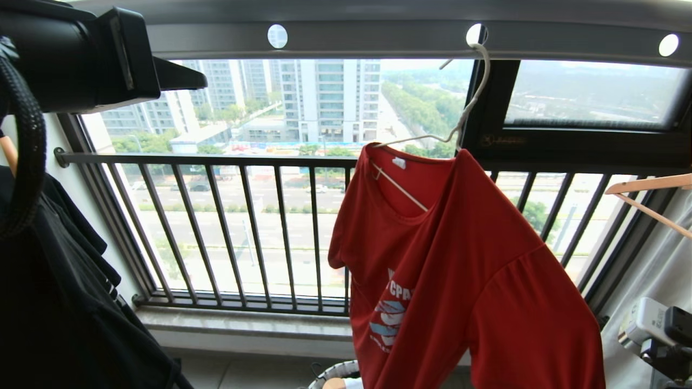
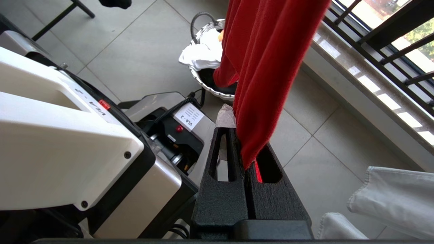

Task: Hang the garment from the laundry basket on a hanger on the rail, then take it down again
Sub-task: Take the clothes off the clothes rack

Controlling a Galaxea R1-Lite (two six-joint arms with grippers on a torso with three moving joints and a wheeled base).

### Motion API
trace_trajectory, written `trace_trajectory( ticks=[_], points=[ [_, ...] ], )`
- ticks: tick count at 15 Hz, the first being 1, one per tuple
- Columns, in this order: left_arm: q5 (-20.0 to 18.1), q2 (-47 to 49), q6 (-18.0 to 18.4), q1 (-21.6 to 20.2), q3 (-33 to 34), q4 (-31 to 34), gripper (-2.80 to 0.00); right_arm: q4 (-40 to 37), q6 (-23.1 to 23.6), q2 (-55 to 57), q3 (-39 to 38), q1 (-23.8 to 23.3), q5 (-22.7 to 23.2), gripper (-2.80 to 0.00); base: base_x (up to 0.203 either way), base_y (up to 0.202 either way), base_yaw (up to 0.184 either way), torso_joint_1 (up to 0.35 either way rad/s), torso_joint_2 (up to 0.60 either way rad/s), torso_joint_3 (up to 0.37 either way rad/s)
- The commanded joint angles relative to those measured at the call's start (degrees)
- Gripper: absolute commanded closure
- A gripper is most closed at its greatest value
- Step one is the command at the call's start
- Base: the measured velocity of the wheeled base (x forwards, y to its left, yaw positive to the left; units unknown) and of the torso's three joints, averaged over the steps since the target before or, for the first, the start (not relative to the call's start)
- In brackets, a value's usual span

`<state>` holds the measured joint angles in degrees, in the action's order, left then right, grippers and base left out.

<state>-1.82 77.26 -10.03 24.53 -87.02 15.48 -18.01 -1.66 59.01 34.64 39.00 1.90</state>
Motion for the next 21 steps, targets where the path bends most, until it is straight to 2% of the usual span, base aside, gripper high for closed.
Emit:
trace_trajectory(
  ticks=[1,3,4,8,12,16,20,21],
  points=[
    [-0.03,0.17,-0.07,-0.01,0.0,0.07,0.0,-0.01,-0.01,-0.16,-0.68,-0.06,0.03,0.0,0.0,0.0,0.0,0.0,0.0,0.0],
    [-0.03,0.17,-0.07,-0.01,0.0,0.07,0.0,0.07,0.08,-1.28,0.1,-0.06,-0.04,0.0,0.0,0.0,0.0,0.0,0.0,0.0],
    [-0.03,0.26,-0.07,-0.01,0.0,0.07,0.0,0.16,0.09,-1.45,0.7,-0.06,-0.68,-2.8,0.0,0.0,0.0,0.0,0.0,0.0],
    [-0.03,0.48,-0.07,-0.01,0.0,0.07,0.0,0.05,0.22,-3.03,2.57,-0.06,-2.33,-2.8,0.0,0.0,0.0,0.0,0.0,0.0],
    [-0.03,1.18,-0.07,-0.01,-0.08,0.07,0.0,-1.13,0.5,-8.25,7.92,-0.31,-3.63,-2.8,0.0,0.0,0.0,0.0,0.0,0.0],
    [0.05,2.09,-0.07,0.9,-0.04,0.08,0.0,-3.19,0.59,-12.03,12.66,-5.43,-4.26,-2.8,0.0,0.0,0.0,0.0,0.0,0.0],
    [0.15,3.27,0.01,2.53,0.24,0.16,0.0,-5.66,0.68,-11.32,20.96,-6.56,-4.27,-2.8,0.0,0.0,0.0,0.0,0.0,0.0],
    [0.15,3.51,0.01,2.54,0.21,0.16,0.0,-5.83,0.8,-10.15,22.61,-6.58,-4.27,0.0,0.0,0.0,0.0,0.0,0.0,0.0]
  ],
)
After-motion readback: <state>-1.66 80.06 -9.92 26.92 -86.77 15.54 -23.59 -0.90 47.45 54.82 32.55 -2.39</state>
